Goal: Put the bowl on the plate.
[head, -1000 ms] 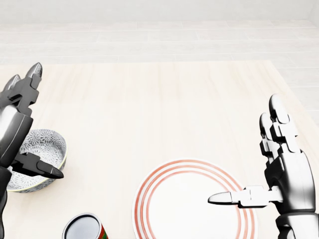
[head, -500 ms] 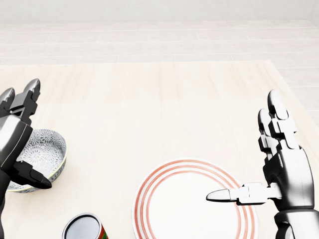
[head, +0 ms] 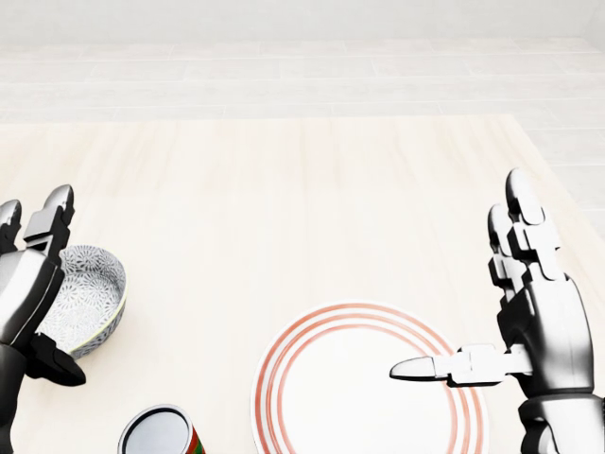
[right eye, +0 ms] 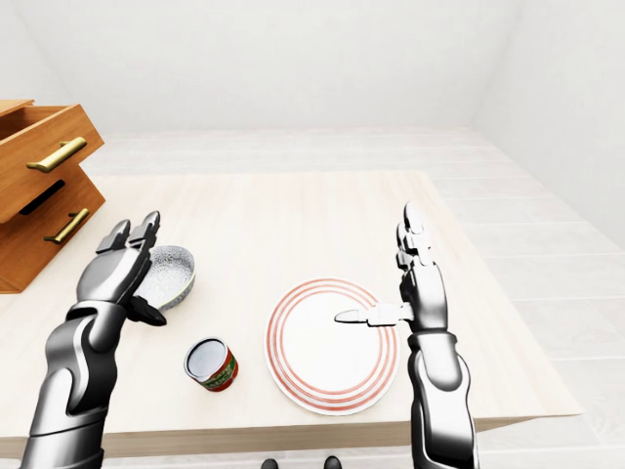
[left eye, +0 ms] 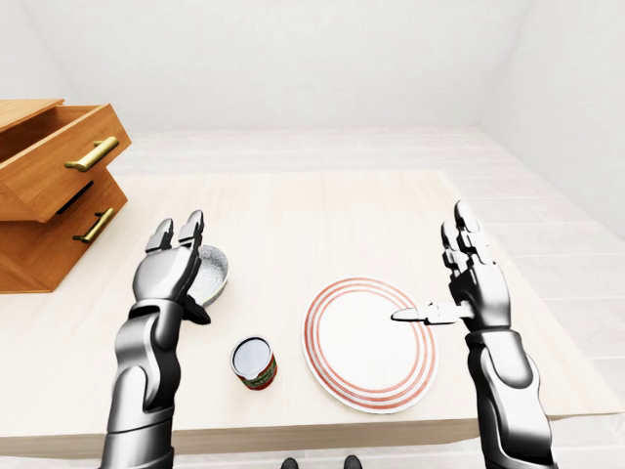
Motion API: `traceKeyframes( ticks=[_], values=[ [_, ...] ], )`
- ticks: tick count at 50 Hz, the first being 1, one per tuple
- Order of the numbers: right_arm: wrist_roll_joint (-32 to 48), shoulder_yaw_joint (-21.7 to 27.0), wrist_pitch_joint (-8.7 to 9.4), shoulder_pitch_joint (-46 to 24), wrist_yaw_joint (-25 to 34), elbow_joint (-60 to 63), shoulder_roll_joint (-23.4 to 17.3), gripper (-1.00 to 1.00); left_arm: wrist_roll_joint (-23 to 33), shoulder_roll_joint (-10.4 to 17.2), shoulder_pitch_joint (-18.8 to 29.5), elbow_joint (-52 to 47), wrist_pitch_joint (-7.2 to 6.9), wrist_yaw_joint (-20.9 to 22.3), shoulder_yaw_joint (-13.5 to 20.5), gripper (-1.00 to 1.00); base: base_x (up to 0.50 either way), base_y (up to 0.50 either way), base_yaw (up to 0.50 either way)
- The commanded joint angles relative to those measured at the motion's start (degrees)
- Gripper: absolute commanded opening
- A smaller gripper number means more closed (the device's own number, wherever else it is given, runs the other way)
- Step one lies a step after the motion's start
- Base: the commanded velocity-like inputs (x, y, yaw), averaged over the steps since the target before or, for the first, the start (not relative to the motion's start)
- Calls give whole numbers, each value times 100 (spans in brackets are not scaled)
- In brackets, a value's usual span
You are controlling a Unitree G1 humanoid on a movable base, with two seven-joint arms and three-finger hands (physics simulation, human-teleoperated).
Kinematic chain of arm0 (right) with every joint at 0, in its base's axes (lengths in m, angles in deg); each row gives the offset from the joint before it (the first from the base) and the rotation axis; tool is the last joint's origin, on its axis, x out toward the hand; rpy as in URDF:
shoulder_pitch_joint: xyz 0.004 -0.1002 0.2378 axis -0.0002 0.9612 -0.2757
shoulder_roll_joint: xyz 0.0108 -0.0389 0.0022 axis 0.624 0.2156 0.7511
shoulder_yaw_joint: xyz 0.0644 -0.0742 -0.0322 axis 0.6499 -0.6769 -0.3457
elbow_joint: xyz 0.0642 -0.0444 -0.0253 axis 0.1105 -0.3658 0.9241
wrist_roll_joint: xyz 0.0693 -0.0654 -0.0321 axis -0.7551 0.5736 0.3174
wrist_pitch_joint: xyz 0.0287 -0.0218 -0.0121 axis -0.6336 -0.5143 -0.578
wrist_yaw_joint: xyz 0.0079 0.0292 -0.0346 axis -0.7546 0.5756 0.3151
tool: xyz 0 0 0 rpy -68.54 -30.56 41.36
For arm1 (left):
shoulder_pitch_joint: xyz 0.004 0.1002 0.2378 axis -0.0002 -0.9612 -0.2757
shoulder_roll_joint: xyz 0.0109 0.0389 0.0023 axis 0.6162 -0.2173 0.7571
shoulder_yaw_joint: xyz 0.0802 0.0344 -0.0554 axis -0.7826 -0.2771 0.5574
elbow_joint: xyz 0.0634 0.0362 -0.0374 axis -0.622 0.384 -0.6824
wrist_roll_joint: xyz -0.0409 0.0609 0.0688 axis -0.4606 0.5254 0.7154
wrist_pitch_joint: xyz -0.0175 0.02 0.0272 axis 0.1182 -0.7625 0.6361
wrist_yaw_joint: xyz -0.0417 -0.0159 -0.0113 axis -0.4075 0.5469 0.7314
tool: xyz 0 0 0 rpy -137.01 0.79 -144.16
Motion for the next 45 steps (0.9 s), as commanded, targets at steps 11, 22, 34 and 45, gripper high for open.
traceKeyframes(
  ticks=[11, 22, 34, 45],
  values=[
    [-7, -9, 0, -47, -23, -139, -10, 100, 314, -161, -399, 300, 0, -367, -46, 100, 0, 0, 0],
    [13, -37, 0, -61, -48, -160, -8, 100, 348, -163, -252, 818, 0, -657, -101, 100, 0, 0, 0],
    [62, -55, 0, -117, -85, -174, -36, 100, 341, -141, -225, 1053, 0, -823, -192, 100, 0, 0, 0],
    [26, -53, 0, -112, -99, -264, -18, 100, 260, -107, -236, 1188, 0, -958, -175, 100, 0, 0, 0]
  ],
)
